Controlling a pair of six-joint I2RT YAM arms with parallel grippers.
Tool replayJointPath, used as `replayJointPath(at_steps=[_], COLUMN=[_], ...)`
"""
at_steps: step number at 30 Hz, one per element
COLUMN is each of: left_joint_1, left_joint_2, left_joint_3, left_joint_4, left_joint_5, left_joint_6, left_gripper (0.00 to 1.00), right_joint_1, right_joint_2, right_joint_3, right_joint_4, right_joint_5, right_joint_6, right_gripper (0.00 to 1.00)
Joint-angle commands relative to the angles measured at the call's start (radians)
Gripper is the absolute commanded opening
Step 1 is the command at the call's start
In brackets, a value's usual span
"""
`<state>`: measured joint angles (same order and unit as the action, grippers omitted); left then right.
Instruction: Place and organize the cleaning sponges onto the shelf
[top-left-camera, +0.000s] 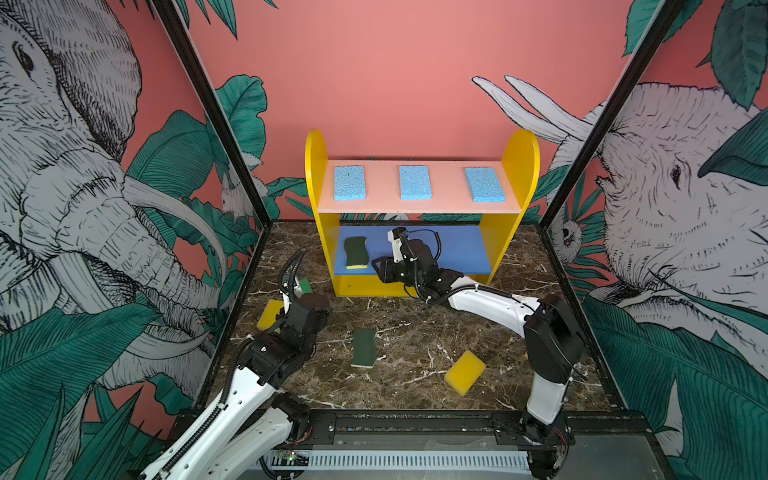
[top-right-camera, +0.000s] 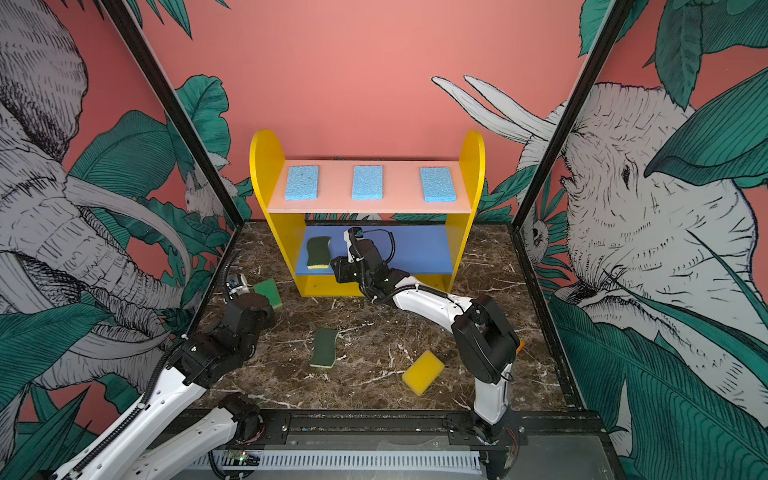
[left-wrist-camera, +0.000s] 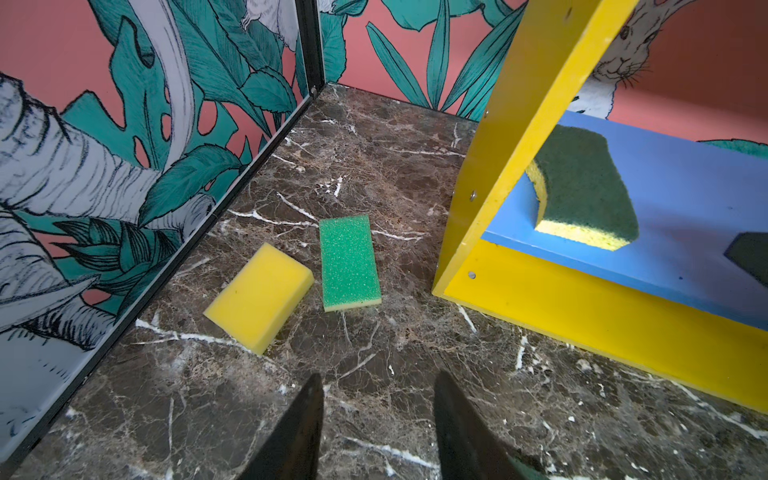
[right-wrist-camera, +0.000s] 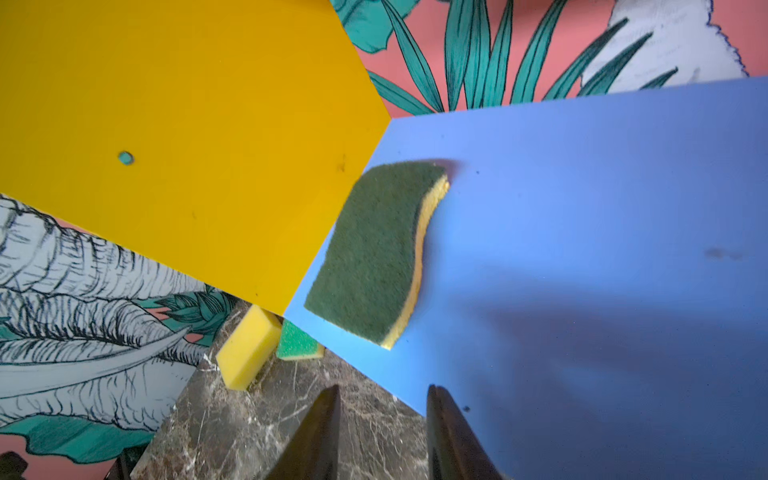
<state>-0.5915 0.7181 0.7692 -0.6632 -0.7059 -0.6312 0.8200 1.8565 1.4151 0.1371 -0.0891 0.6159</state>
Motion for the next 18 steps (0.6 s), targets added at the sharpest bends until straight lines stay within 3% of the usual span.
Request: replayJointPath(at_steps=[1, 18], left_joint_1=[0.011, 0.013], left_joint_2=[-0.032, -0.052], left_joint_3=[-0.015, 0.014], left_joint_4=[-0.019, -0.016], left_joint_5=[-0.049, -0.059], left_joint_6=[-0.014, 0.014], left_gripper=[0.46, 0.48], right_joint_1=[0.016, 0.019], right_joint_2=[0.03, 0.108], right_joint_3=[0.041, 0.125], right_joint_4=[-0.016, -0.056], right_joint_5=[-0.01, -0.018], right_joint_6=[-0.017, -0.054], right_gripper=[0.37, 0.35])
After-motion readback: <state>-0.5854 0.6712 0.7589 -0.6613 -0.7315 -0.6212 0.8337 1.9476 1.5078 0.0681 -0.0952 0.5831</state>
